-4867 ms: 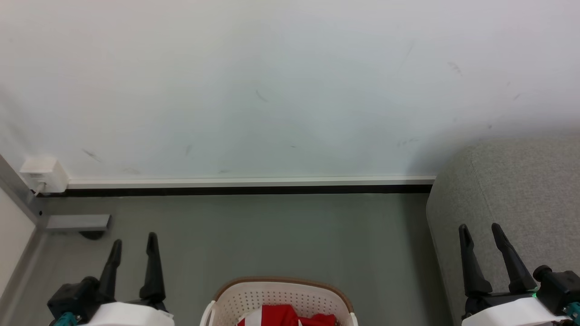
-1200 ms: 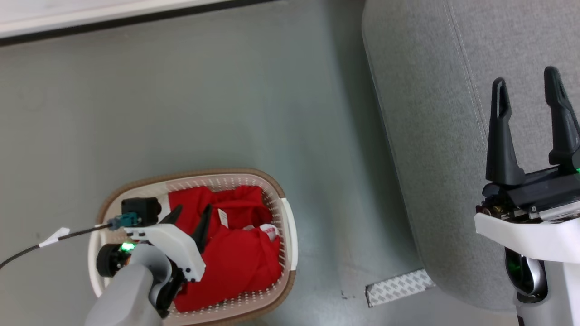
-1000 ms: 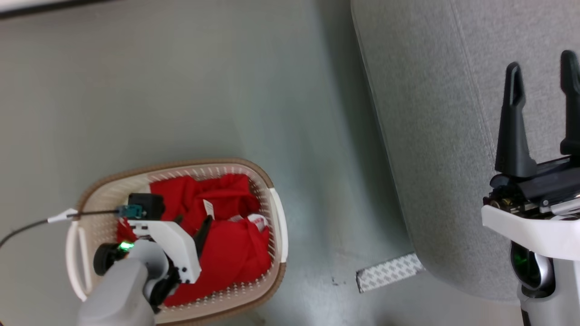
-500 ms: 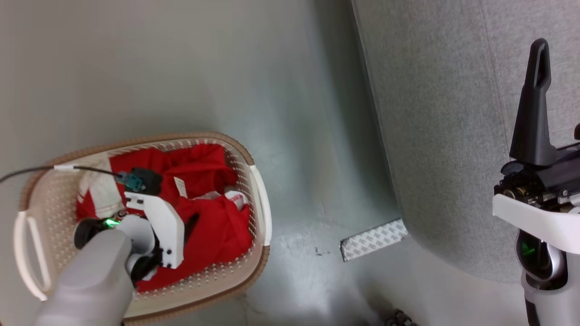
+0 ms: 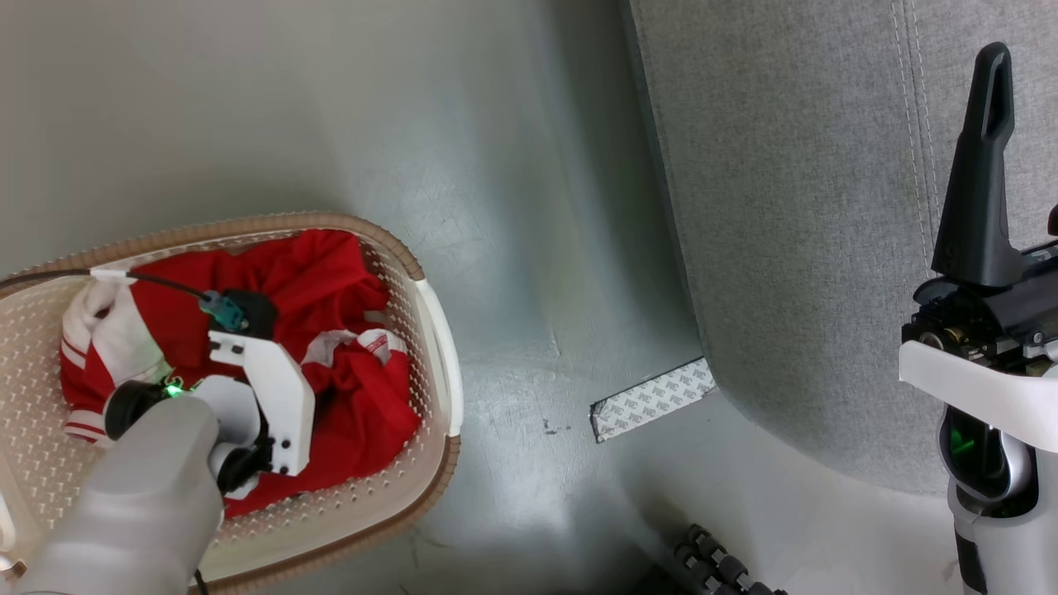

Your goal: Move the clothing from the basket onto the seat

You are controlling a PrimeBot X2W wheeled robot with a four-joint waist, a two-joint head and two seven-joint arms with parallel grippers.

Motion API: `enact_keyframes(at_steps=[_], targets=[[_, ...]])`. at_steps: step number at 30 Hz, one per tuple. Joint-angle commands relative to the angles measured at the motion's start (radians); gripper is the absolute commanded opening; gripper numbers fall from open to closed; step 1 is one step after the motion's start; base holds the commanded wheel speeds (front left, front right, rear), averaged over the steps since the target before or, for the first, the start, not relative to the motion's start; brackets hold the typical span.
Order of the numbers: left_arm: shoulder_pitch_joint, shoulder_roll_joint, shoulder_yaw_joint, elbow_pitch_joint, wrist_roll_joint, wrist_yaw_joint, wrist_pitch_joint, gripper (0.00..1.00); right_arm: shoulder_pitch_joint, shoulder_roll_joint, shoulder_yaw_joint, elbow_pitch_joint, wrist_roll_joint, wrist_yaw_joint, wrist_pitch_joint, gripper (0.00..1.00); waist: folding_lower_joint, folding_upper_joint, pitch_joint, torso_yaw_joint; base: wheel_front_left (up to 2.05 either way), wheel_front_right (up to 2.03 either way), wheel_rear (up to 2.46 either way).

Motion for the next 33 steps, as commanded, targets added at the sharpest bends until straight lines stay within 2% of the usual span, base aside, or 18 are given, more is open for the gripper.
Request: enact_keyframes(at_steps=[1,2,3,4,5,15,25,33], targets=[[-0.009,0.000,-0.006,0.011,-0.018,0.002,-0.011,1.00,-0.013,0.004,-0.002,0.002,0.003,-0.002,0.000,1.00,-0.0001,0.0000,0.002,-0.003,0.00,0.00,0.00],[-0.011,-0.001,-0.014,0.016,-0.025,0.002,-0.016,0.84,-0.013,0.003,-0.002,0.003,0.003,-0.002,0.000,1.00,-0.0001,0.0000,0.001,-0.004,0.00,0.00,0.00],[-0.015,-0.001,-0.022,0.020,-0.031,0.002,-0.023,0.45,-0.013,0.003,-0.002,0.005,0.002,-0.002,0.000,1.00,-0.0001,0.0000,0.000,-0.004,0.00,0.00,0.00],[-0.017,-0.002,-0.026,0.023,-0.036,0.002,-0.035,0.13,-0.013,0.004,-0.003,0.007,0.001,-0.002,0.000,1.00,-0.0001,0.0000,-0.002,-0.004,0.00,0.00,0.00],[-0.018,-0.006,-0.031,0.027,-0.039,0.002,-0.042,0.00,-0.014,0.004,-0.005,0.009,0.000,-0.002,0.000,1.00,-0.0001,0.0000,-0.004,-0.003,0.00,0.00,0.00],[0.005,-0.029,-0.094,0.052,-0.100,0.002,-0.115,0.00,-0.012,0.003,-0.013,0.027,-0.020,-0.002,0.000,1.00,-0.0001,0.0000,-0.077,0.019,0.00,0.00,0.00],[0.086,-0.108,-0.159,0.006,-0.191,0.002,-0.238,0.00,0.040,0.003,-0.044,0.067,-0.095,-0.002,0.000,1.00,-0.0001,0.0000,-0.307,0.111,0.00,0.00,0.00],[0.154,-0.129,-0.219,-0.037,-0.252,0.002,-0.328,0.00,0.096,0.000,-0.046,0.112,-0.122,-0.002,0.000,1.00,-0.0001,0.0000,-0.490,0.173,0.00,0.00,0.00]])
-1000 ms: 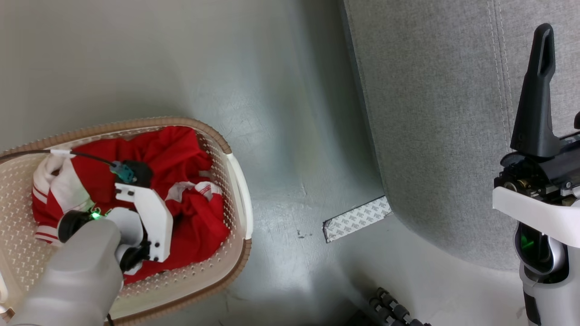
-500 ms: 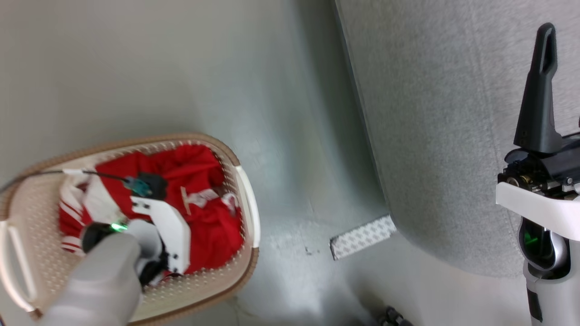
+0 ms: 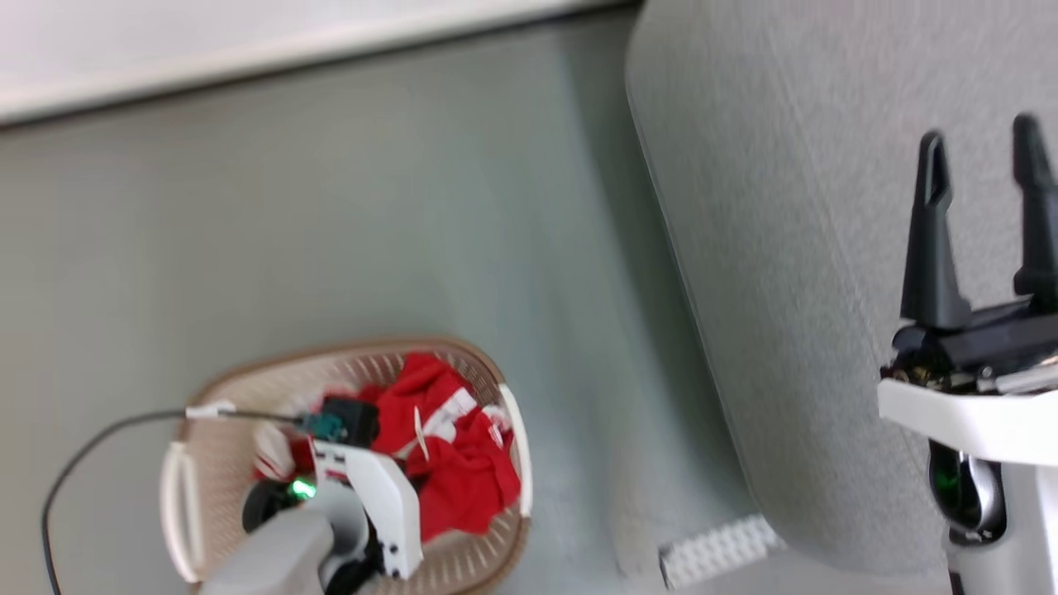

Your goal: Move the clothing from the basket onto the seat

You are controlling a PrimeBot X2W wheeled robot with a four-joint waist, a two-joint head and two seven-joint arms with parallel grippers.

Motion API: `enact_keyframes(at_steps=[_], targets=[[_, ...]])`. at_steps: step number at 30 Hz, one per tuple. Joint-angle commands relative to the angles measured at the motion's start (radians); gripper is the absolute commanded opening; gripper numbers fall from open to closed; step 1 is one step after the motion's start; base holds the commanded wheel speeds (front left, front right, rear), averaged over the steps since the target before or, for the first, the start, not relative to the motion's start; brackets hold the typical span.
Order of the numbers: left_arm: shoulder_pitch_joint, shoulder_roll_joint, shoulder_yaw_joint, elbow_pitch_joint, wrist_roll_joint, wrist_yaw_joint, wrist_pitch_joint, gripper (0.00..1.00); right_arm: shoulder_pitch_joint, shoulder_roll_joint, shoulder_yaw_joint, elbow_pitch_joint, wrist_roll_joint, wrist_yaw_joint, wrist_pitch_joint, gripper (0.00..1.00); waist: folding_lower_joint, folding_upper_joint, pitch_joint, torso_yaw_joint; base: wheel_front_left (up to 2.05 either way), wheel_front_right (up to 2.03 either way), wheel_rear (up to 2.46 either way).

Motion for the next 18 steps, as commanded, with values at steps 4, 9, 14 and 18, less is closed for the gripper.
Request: enact_keyframes(at_steps=[4,9,14,18], targets=[[0.050,0.000,-0.029,-0.027,-0.039,0.002,-0.052,0.00,0.051,-0.020,-0.009,0.029,0.001,-0.002,0.000,1.00,0.0002,0.0000,-0.190,0.084,0.00,0.00,0.00],[0.086,0.004,-0.070,-0.071,-0.074,0.002,-0.121,0.00,0.105,-0.045,-0.003,0.062,0.014,-0.002,0.000,1.00,0.0002,0.0000,-0.317,0.130,0.00,0.00,0.00],[0.100,0.010,-0.090,-0.096,-0.091,0.002,-0.162,0.00,0.139,-0.060,0.006,0.080,0.022,-0.002,0.000,1.00,0.0002,0.0000,-0.389,0.148,0.00,0.00,0.00],[0.107,0.022,-0.095,-0.128,-0.091,0.002,-0.199,0.00,0.178,-0.069,0.004,0.095,0.030,-0.002,0.001,1.00,0.0002,0.0000,-0.451,0.165,0.00,0.00,0.00]])
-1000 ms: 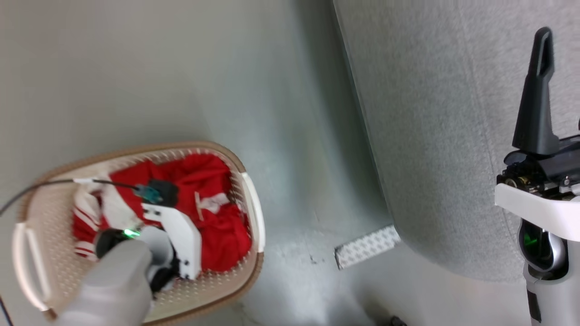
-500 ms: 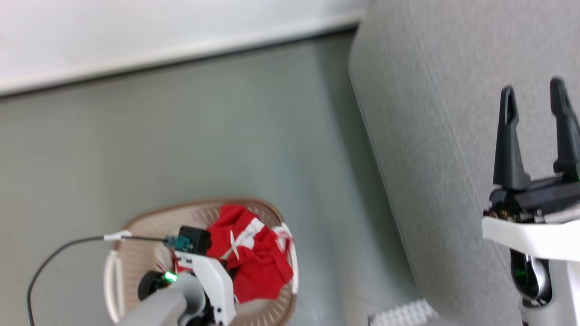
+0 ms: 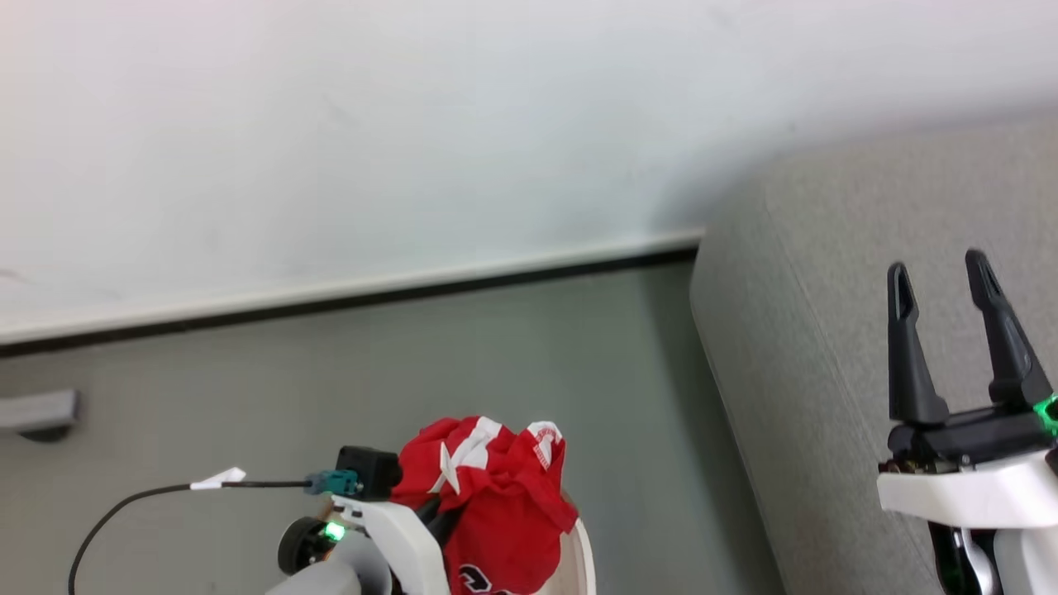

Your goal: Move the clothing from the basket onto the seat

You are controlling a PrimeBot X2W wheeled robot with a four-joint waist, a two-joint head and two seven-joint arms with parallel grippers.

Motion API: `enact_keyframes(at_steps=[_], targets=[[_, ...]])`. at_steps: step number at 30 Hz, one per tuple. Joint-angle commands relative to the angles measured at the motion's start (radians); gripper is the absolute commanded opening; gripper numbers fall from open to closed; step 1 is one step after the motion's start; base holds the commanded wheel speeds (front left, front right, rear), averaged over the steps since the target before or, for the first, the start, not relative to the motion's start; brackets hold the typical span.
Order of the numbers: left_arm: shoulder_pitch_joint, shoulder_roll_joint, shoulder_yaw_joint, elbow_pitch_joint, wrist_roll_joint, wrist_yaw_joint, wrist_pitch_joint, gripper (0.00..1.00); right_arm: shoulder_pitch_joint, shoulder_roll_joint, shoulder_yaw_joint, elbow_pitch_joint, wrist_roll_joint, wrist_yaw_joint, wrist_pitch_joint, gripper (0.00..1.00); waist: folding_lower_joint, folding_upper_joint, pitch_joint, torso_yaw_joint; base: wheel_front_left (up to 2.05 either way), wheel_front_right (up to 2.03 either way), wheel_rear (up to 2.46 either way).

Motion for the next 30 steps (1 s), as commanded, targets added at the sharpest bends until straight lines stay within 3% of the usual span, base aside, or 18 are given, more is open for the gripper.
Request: enact_keyframes(at_steps=[1,8,17,30], targets=[[0.014,0.007,0.003,-0.009,-0.003,0.002,-0.015,0.00,0.021,-0.006,-0.003,0.006,0.018,-0.002,0.000,1.00,0.0004,0.0000,-0.062,0.035,0.00,0.00,0.00],[0.005,0.031,0.054,-0.094,0.036,0.009,-0.033,0.00,0.081,-0.019,0.004,0.027,0.029,-0.002,0.000,1.00,0.0004,0.0000,-0.137,0.061,0.00,0.00,0.00],[-0.006,0.091,0.192,-0.333,0.151,0.102,-0.033,0.00,0.114,-0.020,0.022,0.038,0.045,-0.002,0.000,1.00,0.0004,0.0000,-0.174,0.087,0.00,0.00,0.00],[-0.101,0.182,0.271,-0.585,0.198,0.213,-0.002,0.00,0.149,-0.001,0.043,0.049,0.060,-0.002,0.000,1.00,0.0004,0.0000,-0.176,0.110,0.00,0.00,0.00]])
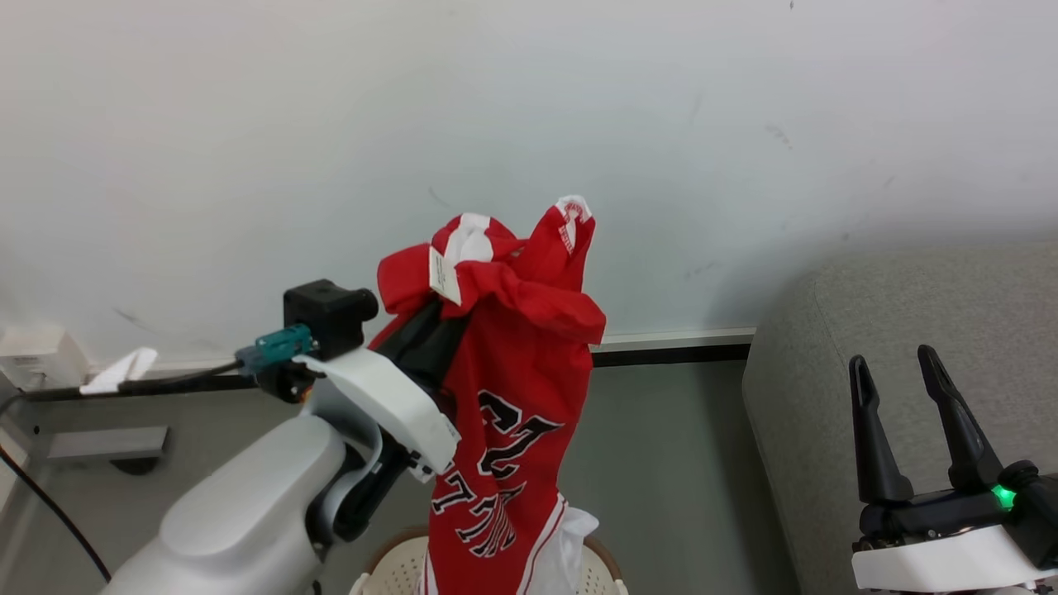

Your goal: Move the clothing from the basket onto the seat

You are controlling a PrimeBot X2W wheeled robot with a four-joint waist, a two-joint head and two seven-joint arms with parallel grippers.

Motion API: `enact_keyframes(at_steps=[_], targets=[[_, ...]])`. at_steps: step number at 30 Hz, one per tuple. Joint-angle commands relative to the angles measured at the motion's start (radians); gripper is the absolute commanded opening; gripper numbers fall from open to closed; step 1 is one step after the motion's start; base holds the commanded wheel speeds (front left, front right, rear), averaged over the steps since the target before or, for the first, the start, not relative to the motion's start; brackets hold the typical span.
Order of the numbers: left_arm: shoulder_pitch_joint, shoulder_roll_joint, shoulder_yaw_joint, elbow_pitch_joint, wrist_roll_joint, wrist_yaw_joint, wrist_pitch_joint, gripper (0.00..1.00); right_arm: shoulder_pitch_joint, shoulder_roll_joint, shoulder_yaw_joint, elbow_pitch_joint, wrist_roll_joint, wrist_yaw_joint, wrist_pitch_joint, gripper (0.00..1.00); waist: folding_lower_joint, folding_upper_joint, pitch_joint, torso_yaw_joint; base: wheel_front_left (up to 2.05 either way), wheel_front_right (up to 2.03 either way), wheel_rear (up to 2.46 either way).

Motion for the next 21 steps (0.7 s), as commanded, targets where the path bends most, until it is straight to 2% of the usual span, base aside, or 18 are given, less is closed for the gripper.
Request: enact_keyframes(at_steps=[1,7,13,21], targets=[[-0.010,0.015,0.006,-0.018,0.012,0.009,0.005,0.00,0.012,0.004,0.004,0.002,0.010,-0.002,0.001,1.00,0.0000,0.0000,0.001,0.000,0.00,0.00,0.00],[-0.021,0.032,0.014,-0.071,0.012,0.035,0.024,0.00,0.011,0.000,0.024,0.009,0.019,-0.002,0.001,1.00,0.0000,0.0000,0.011,0.001,0.00,0.00,0.00],[-0.029,0.025,0.013,-0.089,0.015,0.044,0.028,0.00,-0.006,-0.016,0.064,0.014,0.029,-0.002,0.001,1.00,0.0000,0.0000,0.021,0.008,0.00,0.00,0.00],[-0.041,0.006,0.001,-0.080,0.019,0.035,0.030,0.00,-0.043,-0.057,0.237,0.037,0.091,-0.002,0.001,1.00,0.0000,0.0000,0.023,0.017,0.00,0.00,0.00]])
